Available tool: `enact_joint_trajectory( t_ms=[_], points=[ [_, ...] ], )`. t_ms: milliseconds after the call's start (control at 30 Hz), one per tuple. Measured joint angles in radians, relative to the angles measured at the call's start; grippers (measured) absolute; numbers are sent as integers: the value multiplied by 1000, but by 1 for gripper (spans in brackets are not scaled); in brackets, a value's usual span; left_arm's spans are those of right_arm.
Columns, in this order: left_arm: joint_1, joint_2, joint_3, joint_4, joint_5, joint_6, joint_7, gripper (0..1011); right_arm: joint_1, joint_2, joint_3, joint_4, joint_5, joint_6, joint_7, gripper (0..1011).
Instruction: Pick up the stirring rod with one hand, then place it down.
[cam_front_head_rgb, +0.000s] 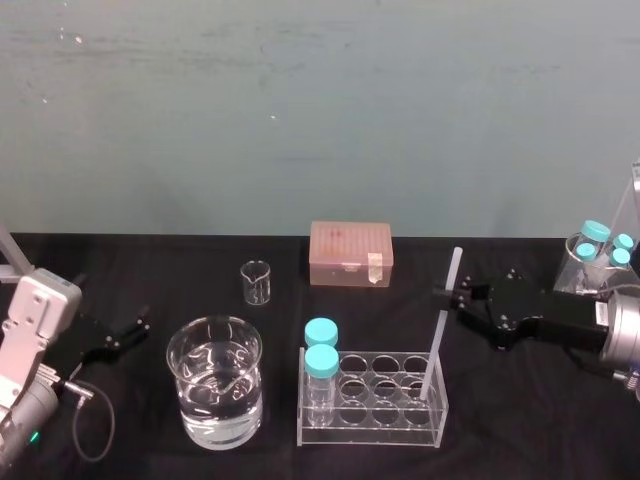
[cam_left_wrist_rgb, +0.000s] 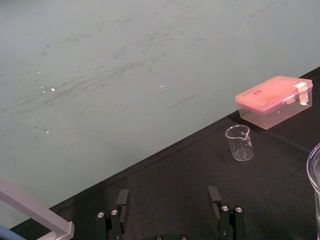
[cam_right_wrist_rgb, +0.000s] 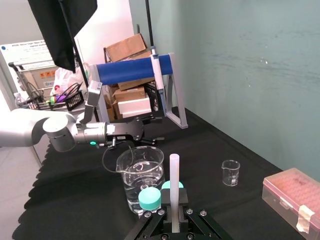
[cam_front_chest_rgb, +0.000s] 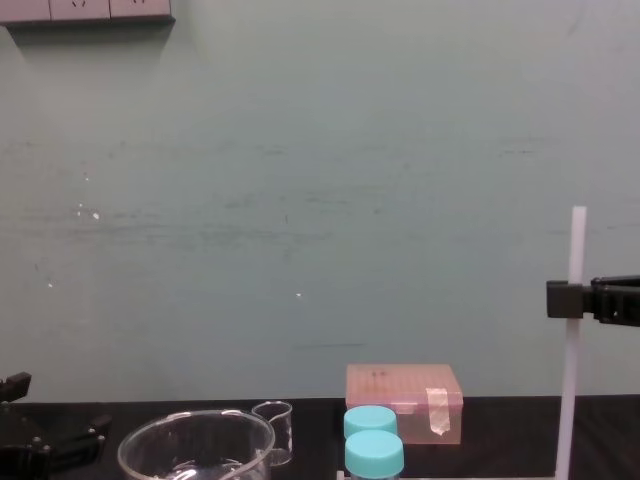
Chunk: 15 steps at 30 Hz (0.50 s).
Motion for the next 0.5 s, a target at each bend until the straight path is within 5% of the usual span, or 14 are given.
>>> enact_joint_trajectory(
  t_ms=[500],
  points=[
    [0, 0, 0, 0, 0, 0, 0, 1005, -4, -32, -21, 60, -36, -32, 23, 72]
  ],
)
